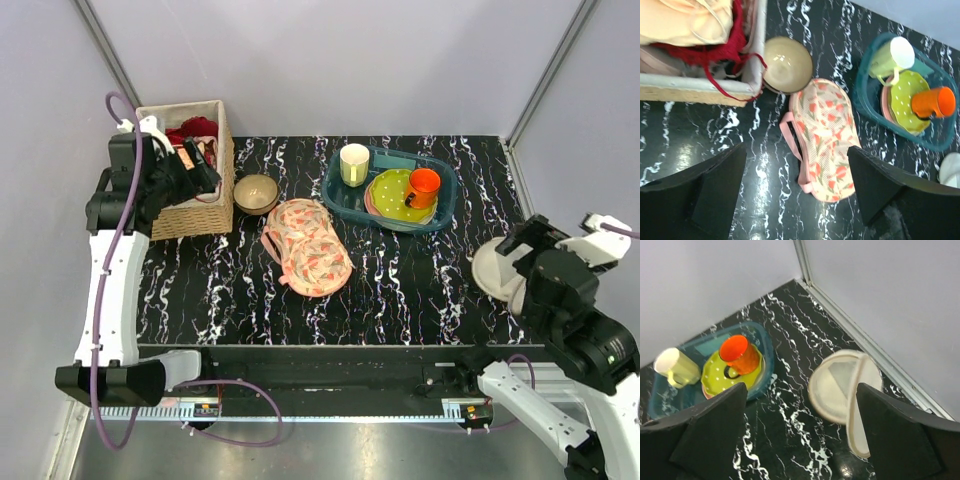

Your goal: Unzip the laundry bag and remove the bra

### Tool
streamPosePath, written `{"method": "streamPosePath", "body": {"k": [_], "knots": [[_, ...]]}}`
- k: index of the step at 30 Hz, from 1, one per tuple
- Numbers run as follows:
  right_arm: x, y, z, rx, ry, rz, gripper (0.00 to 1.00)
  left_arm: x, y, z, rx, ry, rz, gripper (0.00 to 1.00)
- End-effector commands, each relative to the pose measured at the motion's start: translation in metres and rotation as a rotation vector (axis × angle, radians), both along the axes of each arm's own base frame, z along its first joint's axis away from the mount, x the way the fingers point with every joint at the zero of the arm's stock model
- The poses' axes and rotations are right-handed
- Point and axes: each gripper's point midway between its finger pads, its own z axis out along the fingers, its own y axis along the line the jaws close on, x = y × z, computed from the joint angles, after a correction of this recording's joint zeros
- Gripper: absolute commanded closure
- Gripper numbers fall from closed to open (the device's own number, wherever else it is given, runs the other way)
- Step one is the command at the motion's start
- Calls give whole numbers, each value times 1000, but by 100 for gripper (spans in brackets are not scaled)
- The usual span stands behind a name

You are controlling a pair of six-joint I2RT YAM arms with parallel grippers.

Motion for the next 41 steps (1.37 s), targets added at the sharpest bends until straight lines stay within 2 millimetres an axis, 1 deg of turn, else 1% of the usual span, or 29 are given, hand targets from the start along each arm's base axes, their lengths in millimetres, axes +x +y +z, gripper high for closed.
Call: {"method": "streamPosePath", "body": {"k": [1,2,4,5,6,7,8,9,10,11,12,14,15,17,18,19,22,24,25,28,32,36,41], "knots": [[23,29,-36,-20,206,61,0,-12,-31,2,-57,-34,-139,13],[26,34,-42,-18,238,69,0,-16,-34,-3,-61,-22,-147,13],[36,49,-59,-9,305,107,0,-24,-40,0,-63,-37,-172,12],[39,53,-64,1,319,118,0,-27,-42,-6,-68,-24,-177,12],[44,65,-67,28,320,159,0,-33,-47,-4,-70,-32,-193,12],[48,72,-78,22,352,186,0,-36,-49,-6,-78,-28,-199,12],[51,78,-82,33,362,206,0,-40,-52,-15,-81,-7,-209,12],[55,88,-86,55,368,244,0,-46,-54,-17,-83,-10,-215,12],[59,94,-97,53,399,259,0,-48,-55,-20,-87,-9,-217,12],[61,101,-102,65,416,284,0,-51,-58,-23,-90,-8,-226,12],[65,107,-108,76,431,292,0,-58,-61,-35,-97,8,-236,12],[67,116,-118,93,456,323,0,-64,-67,-44,-111,8,-265,12],[69,119,-122,96,467,330,0,-70,-69,-55,-115,22,-274,12],[70,124,-127,105,477,348,0,-75,-69,-64,-100,28,-281,12],[71,125,-129,104,484,352,0,-78,-67,-66,-91,26,-277,12],[71,126,-131,104,486,354,0,-81,-66,-75,-80,48,-275,12],[69,125,-136,109,493,346,0,-87,-59,-83,-54,65,-251,12],[67,124,-140,120,487,343,0,-90,-57,-85,-52,61,-242,11],[66,124,-141,123,486,342,0,-90,-57,-84,-56,52,-239,11],[64,124,-143,136,482,348,0,-91,-55,-94,-57,64,-220,11],[63,125,-143,139,484,351,0,-91,-49,-115,-31,109,-196,11],[63,123,-141,144,472,345,0,-93,-49,-123,-30,128,-195,11],[64,123,-145,144,481,331,0,-94,-47,-128,-19,140,-189,11]]}}
